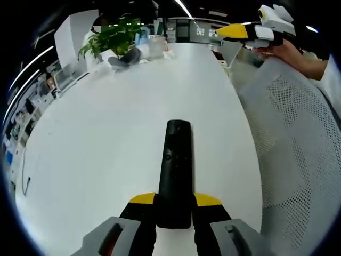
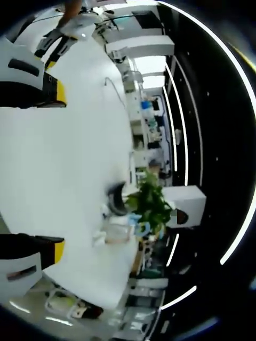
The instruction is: Press the specified remote control buttons in sequence, fully releasing each button before pressing the next.
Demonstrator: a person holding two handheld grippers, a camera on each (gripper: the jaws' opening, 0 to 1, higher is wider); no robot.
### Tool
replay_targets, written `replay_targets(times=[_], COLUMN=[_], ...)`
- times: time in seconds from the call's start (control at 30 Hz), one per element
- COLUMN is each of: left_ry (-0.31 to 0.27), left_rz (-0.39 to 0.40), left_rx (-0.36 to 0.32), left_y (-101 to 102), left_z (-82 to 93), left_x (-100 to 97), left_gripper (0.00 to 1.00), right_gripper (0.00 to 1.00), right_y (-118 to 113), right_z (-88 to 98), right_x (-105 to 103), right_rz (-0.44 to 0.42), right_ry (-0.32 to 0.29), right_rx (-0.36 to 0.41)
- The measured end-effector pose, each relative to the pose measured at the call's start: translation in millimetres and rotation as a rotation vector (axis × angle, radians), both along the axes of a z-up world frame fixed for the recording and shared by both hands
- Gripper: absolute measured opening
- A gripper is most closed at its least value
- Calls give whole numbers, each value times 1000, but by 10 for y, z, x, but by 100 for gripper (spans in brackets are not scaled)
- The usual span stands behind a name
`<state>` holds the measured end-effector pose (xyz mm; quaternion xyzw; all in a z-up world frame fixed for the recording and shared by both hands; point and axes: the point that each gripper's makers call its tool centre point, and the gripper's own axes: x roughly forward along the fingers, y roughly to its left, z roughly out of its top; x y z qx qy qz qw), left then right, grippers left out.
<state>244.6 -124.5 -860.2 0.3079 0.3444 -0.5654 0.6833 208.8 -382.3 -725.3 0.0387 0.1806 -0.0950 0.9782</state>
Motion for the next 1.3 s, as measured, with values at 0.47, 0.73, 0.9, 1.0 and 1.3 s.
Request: replay_targets(times=[0.47, 0.73, 0.9, 1.0, 1.3], left_ry=[-47, -74, -63, -66, -63], left_rz=[-48, -54, -53, -64, -42], left_rx=[23, 50, 50, 54, 43], left_y=[-51, -11, -19, -22, -43], left_z=[1, 15, 12, 6, -12], left_x=[401, 684, 820, 886, 1148], left_gripper=[24, 24, 24, 24, 24], right_gripper=[99, 98, 97, 97, 95], right_y=[1, -11, -18, -21, -19], right_z=[-56, -67, -72, -78, -93], right_x=[-9, -16, -21, -24, -18], right_rz=[-1, -8, -13, -15, -15], right_ry=[33, 39, 43, 48, 55], right_rx=[-9, -8, -8, -8, -4])
